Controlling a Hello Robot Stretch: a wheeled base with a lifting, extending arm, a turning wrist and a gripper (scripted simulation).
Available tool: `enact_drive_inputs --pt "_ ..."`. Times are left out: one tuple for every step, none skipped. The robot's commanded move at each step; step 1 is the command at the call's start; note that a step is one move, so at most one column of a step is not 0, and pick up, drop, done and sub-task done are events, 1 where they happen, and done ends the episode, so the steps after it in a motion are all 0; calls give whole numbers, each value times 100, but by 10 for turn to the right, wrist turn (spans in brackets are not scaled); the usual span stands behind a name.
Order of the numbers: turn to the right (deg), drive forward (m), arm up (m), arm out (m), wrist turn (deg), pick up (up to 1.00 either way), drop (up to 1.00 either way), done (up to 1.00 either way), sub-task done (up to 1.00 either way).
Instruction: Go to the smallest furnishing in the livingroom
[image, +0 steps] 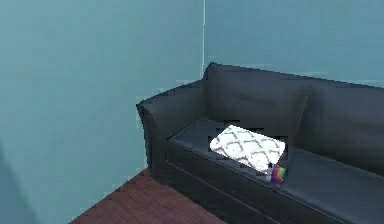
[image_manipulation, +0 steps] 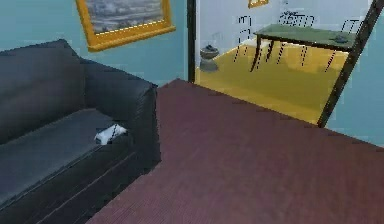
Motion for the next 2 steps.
enact_drive_inputs --pt "0 45 0 0 0 0 0 0 0" --pt "-450 0 0 0 0 0 0 0 0"
